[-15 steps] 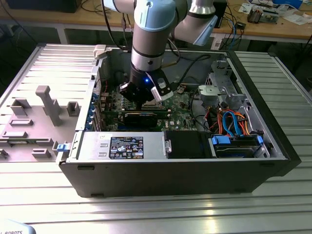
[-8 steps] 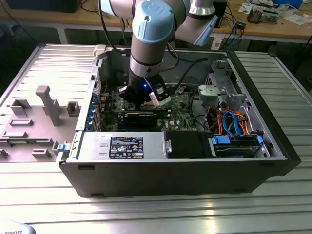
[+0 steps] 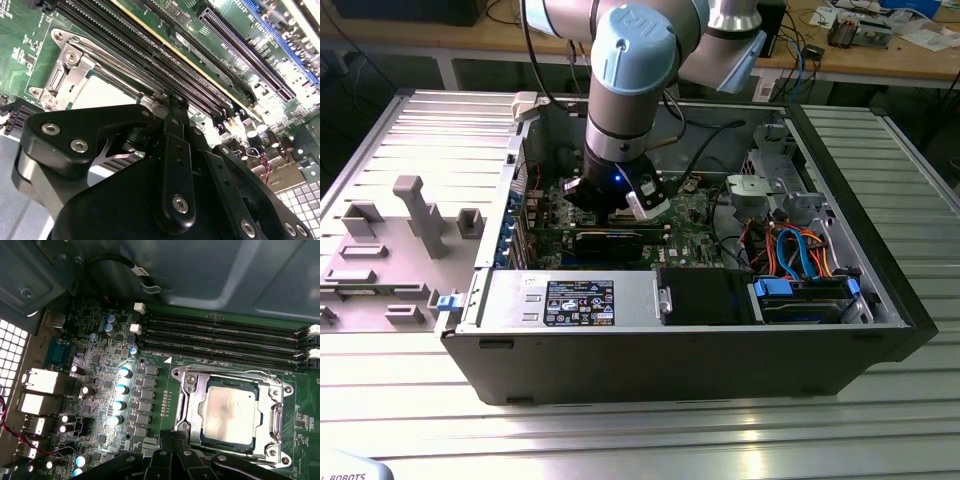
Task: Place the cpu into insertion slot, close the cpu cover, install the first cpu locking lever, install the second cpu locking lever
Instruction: 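Install the second cpu locking lever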
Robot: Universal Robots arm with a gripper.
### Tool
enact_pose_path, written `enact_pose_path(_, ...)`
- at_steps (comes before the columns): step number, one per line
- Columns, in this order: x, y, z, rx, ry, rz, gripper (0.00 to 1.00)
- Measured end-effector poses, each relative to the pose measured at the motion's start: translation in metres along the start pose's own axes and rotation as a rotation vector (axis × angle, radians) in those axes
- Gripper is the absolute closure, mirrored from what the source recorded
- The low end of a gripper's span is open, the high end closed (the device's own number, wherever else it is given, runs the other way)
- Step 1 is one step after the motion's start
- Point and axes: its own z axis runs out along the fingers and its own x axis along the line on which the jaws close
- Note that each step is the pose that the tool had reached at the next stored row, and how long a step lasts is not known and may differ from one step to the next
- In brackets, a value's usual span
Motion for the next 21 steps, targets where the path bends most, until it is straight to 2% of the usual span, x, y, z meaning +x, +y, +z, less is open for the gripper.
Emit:
enact_pose_path(4,0.0004,0.0009,-0.0031,0.0026,0.0004,-0.001,0.89)
enact_pose_path(7,0.0008,0.0013,-0.0058,0.0141,0.0030,-0.002,0.89)
enact_pose_path(9,0.0009,0.0016,-0.0075,0.0174,0.0039,-0.002,0.89)
enact_pose_path(12,0.0014,0.0033,-0.0147,0.0176,0.0038,-0.002,0.89)
enact_pose_path(13,0.0018,0.0044,-0.0198,0.0176,0.0037,-0.002,0.89)
enact_pose_path(16,0.0024,0.0063,-0.0283,0.0176,0.0037,-0.002,0.89)
enact_pose_path(21,0.0024,0.0065,-0.0290,0.0176,0.0038,-0.002,0.89)
